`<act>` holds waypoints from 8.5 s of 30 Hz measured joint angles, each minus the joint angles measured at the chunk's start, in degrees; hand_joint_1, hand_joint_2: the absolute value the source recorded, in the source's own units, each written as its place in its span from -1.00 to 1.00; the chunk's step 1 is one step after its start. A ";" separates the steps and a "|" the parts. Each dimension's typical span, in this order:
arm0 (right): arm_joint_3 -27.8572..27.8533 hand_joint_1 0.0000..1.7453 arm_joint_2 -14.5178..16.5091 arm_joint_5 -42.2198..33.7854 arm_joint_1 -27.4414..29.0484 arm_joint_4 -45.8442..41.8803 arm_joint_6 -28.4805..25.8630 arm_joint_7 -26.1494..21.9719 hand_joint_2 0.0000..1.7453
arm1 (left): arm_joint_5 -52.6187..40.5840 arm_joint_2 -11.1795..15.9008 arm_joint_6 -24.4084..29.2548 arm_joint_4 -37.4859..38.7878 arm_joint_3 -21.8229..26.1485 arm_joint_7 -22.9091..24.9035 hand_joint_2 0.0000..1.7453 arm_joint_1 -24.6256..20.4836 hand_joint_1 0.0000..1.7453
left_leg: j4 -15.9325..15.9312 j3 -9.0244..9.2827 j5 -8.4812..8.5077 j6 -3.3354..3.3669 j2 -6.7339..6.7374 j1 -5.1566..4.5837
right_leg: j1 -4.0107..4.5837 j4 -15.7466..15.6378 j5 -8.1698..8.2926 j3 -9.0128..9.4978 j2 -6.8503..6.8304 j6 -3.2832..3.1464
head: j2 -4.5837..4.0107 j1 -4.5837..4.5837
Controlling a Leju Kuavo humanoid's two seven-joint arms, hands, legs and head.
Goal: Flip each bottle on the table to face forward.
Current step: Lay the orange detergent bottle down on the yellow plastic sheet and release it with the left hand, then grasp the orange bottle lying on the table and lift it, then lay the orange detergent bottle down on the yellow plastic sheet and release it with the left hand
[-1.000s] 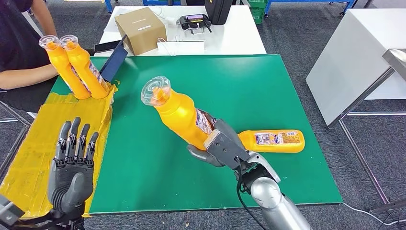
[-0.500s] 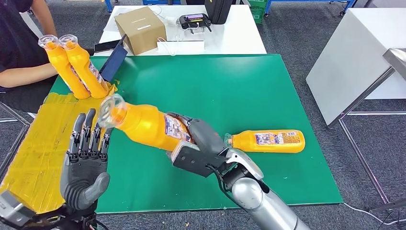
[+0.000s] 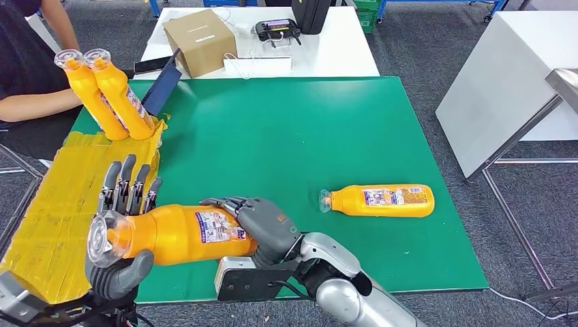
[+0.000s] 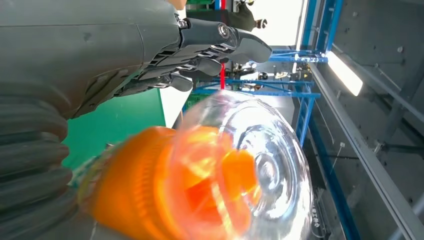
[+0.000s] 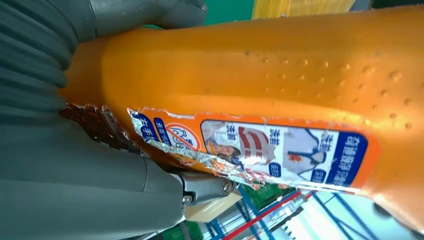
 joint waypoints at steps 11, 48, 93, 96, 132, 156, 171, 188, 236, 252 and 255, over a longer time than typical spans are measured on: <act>0.72 1.00 0.20 0.35 1.88 1.28 0.71 -1.10 1.00 | 0.70 0.07 -0.19 0.08 -0.06 0.50 1.00 0.70 1.00 | 0.00 -0.02 0.00 0.00 0.00 0.00 | 0.00 0.00 0.00 -0.03 0.00 0.00 | 0.00 0.00; -10.76 -1.00 -6.02 12.36 14.98 -7.66 -8.51 -1.14 -1.00 | -23.16 0.64 12.53 0.48 4.03 -4.46 1.00 3.13 1.00 | 0.01 -0.09 -0.03 0.00 -0.13 -0.03 | -0.02 -0.02 0.00 -0.08 -0.03 0.00 | 0.00 -0.01; -30.85 -1.00 -19.81 11.18 27.36 -18.88 -6.65 -4.05 0.50 | -96.48 28.56 25.32 45.63 -13.97 24.98 -1.00 -19.18 -1.00 | 0.00 -0.01 0.05 0.04 -0.20 -0.03 | -0.03 0.01 0.00 0.06 -0.16 0.01 | 0.00 -0.01; -31.23 -1.00 -19.96 13.42 26.25 -18.62 -5.74 -1.74 1.00 | -96.48 28.63 25.36 46.11 -14.10 22.45 -1.00 -19.89 -1.00 | 0.00 0.01 0.06 0.05 -0.19 -0.04 | -0.04 0.01 0.01 0.07 -0.15 0.01 | 0.00 -0.01; -39.10 -1.00 -19.86 27.51 13.15 12.65 4.83 0.11 1.00 | -33.80 7.61 17.65 15.64 1.68 -2.28 -1.00 -10.00 -1.00 | 0.04 -0.20 0.07 0.14 -0.21 -0.20 | -0.15 0.01 0.08 -0.10 -0.19 0.13 | 0.00 -0.02; -36.27 -1.00 -17.87 35.40 6.53 21.43 2.33 -0.54 1.00 | -25.34 1.66 12.01 8.49 9.40 -3.72 -1.00 -7.62 -1.00 | 0.03 -0.18 0.14 0.19 -0.23 -0.23 | -0.16 0.05 0.09 -0.08 -0.22 0.13 | 0.00 -0.03; -35.95 -1.00 -17.53 35.54 6.34 21.53 2.18 -0.54 1.00 | -25.35 1.51 11.99 8.44 10.11 -3.90 -1.00 -7.34 -1.00 | 0.03 -0.19 0.14 0.19 -0.24 -0.24 | -0.17 0.05 0.09 -0.07 -0.23 0.14 | 0.00 -0.02; -34.59 -1.00 -19.01 39.37 -0.10 34.49 4.00 -2.00 1.00 | -24.40 1.28 10.95 9.18 10.61 -4.30 -1.00 -8.65 -1.00 | 0.05 -0.16 0.15 0.20 -0.25 -0.27 | -0.20 0.05 0.10 -0.06 -0.25 0.15 | 0.00 -0.01; -28.20 1.00 -1.18 0.91 15.26 -1.49 -1.92 -5.05 1.00 | -1.31 -2.81 2.13 3.83 6.64 3.14 1.00 2.44 -1.00 | 0.00 -0.30 0.20 0.10 -0.48 -0.16 | -0.14 0.05 0.06 -0.18 -0.43 0.13 | 0.00 0.00; -16.36 1.00 0.86 0.29 8.74 -0.98 -2.51 -3.69 1.00 | -5.31 -2.21 1.53 3.54 -3.18 1.84 1.00 1.79 -1.00 | 0.00 -0.29 0.23 0.10 -0.48 -0.16 | -0.14 0.06 0.07 -0.18 -0.44 0.13 | 0.00 0.00; -15.24 1.00 0.99 -0.48 7.78 -0.61 -2.35 -3.33 1.00 | -6.46 -2.21 2.20 3.49 -3.49 0.97 1.00 1.38 -1.00 | 0.00 -0.29 0.23 0.09 -0.49 -0.16 | -0.14 0.06 0.07 -0.18 -0.44 0.13 | 0.00 0.00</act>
